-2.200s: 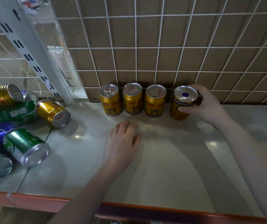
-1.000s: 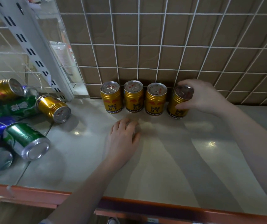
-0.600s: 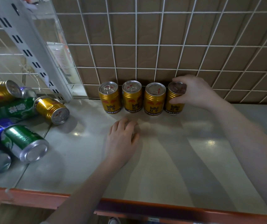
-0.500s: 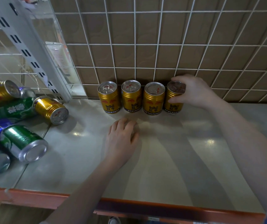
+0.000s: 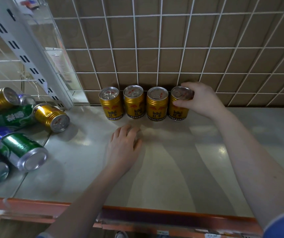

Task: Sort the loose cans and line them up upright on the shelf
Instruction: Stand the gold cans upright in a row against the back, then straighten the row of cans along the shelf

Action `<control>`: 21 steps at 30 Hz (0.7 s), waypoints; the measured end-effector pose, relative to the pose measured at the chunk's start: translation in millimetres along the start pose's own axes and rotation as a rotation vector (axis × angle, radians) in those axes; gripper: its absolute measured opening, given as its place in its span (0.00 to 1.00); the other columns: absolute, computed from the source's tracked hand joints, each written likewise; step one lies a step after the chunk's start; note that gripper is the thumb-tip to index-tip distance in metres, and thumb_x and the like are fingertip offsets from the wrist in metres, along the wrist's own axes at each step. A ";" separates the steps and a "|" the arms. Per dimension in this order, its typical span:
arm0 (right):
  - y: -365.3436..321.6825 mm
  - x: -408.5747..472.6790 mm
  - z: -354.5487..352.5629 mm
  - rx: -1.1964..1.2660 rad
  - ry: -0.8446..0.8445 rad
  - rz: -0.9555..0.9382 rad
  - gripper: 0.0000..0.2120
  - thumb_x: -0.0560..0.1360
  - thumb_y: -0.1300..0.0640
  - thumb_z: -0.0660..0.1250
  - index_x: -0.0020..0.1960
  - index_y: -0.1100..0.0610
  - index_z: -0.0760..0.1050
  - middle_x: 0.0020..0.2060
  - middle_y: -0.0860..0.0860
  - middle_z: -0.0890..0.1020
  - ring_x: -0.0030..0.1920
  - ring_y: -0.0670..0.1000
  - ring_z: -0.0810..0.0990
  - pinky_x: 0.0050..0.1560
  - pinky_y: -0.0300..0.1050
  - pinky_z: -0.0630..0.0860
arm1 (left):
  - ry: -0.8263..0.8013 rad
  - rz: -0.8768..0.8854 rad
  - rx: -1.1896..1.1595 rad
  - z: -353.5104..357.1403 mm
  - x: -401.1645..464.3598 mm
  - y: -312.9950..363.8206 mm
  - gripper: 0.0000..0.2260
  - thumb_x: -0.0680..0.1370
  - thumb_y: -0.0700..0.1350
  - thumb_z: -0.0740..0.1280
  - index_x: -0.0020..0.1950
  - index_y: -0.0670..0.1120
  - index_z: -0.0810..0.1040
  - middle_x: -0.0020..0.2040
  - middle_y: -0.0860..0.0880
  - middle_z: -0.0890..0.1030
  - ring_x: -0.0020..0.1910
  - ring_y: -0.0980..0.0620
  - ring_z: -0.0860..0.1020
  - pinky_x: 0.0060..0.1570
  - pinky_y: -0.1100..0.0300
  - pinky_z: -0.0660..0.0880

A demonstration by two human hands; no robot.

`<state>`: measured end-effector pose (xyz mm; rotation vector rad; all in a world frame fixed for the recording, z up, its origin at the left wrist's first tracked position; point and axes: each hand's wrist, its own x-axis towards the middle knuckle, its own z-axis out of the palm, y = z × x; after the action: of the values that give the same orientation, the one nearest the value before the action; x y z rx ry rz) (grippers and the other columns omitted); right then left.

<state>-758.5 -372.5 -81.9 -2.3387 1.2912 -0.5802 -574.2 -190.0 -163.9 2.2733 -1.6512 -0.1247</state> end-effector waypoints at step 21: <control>-90.3 -131.2 99.7 -0.243 0.219 -0.102 0.18 0.73 0.52 0.66 0.57 0.63 0.76 0.52 0.62 0.79 0.54 0.65 0.77 0.54 0.56 0.74 | 0.259 -0.184 0.214 -79.4 -69.2 -33.8 0.19 0.72 0.47 0.71 0.62 0.44 0.76 0.64 0.40 0.75 0.67 0.38 0.69 0.64 0.44 0.67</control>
<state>-706.4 -200.8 -138.0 -2.6112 1.4126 -0.7697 -545.4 -99.0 -107.9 2.4722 -1.3791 0.3068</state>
